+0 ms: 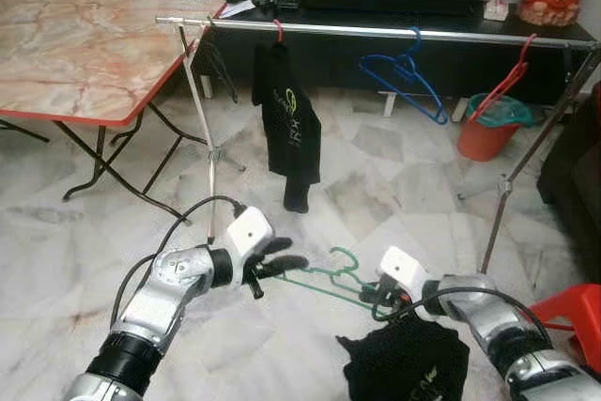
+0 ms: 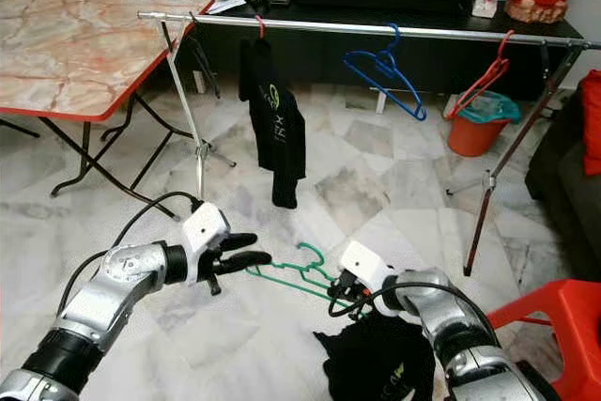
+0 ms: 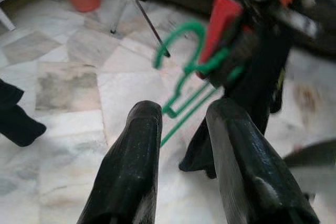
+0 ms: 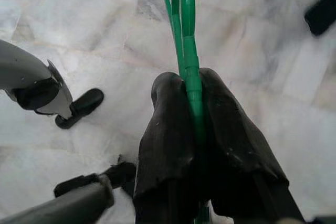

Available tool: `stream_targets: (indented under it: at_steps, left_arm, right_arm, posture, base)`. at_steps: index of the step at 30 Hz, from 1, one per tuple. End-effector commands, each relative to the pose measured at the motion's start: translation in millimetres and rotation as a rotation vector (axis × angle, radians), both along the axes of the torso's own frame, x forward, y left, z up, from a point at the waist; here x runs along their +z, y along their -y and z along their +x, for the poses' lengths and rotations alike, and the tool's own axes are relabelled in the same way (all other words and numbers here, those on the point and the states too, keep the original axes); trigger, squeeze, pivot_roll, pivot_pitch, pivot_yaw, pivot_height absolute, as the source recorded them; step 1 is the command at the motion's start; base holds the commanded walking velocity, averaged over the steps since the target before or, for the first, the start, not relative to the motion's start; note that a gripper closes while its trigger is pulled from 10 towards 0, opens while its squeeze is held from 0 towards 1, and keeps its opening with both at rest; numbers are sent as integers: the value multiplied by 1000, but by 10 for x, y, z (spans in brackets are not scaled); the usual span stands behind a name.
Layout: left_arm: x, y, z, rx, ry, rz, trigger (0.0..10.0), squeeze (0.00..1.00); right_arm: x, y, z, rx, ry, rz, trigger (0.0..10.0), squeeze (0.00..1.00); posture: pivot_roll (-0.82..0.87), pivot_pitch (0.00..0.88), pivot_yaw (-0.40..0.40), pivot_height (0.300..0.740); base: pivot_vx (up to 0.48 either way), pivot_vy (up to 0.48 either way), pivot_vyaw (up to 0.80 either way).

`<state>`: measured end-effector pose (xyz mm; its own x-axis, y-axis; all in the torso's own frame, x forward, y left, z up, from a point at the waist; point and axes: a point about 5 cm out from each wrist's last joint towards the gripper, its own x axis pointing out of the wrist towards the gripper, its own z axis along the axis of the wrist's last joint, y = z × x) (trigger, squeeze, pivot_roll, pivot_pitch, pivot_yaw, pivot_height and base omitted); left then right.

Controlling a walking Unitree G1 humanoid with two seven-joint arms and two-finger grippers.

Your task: Hang hanger

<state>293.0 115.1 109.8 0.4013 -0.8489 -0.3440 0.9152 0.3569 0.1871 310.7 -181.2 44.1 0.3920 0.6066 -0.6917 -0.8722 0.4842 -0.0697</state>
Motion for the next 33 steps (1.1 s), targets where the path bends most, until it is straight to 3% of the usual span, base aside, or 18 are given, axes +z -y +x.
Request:
stream_targets:
  at_steps: [1,11,12,13,17,18,22,33]
  left_arm:
    - [8,27,-10,-36,29,38,10000,0]
    - [16,60,37,-57,67,61,10000,0]
    - [13,56,43,-57,62,61,10000,110]
    - [10,49,51,-57,61,66,10000,1000]
    - [13,25,93,-36,90,80,10000,1000]
    - [8,23,91,-37,75,74,10000,0]
    - [-40,6,52,-64,4,59,10000,0]
    - [-109,18,6,-103,-55,57,10000,0]
  right_arm:
    - [206,-91,117,82,63,11,0,0]
    - [447,-190,140,250,105,12,0,0]
    - [453,-186,133,260,106,7,0,0]
    - [458,-181,125,268,107,3,0,0]
    - [464,-164,94,283,104,0,0,0]
    - [463,-164,88,286,104,0,0,0]
    - [502,-188,65,300,116,6,0,0]
    - [637,-332,-23,416,129,59,0,0]
  posture:
    - [-87,0,-44,740]
    - [-105,0,-29,740]
    - [-108,0,-27,740]
    - [-108,0,-27,740]
    - [-108,0,-27,740]
    - [-108,0,-27,740]
    - [-111,0,-22,740]
    - [-113,0,-21,740]
  base:
    - [0,0,0]
    - [0,0,0]
    - [0,0,0]
    - [0,0,0]
    - [0,0,0]
    - [0,0,0]
    - [0,0,0]
    - [0,0,0]
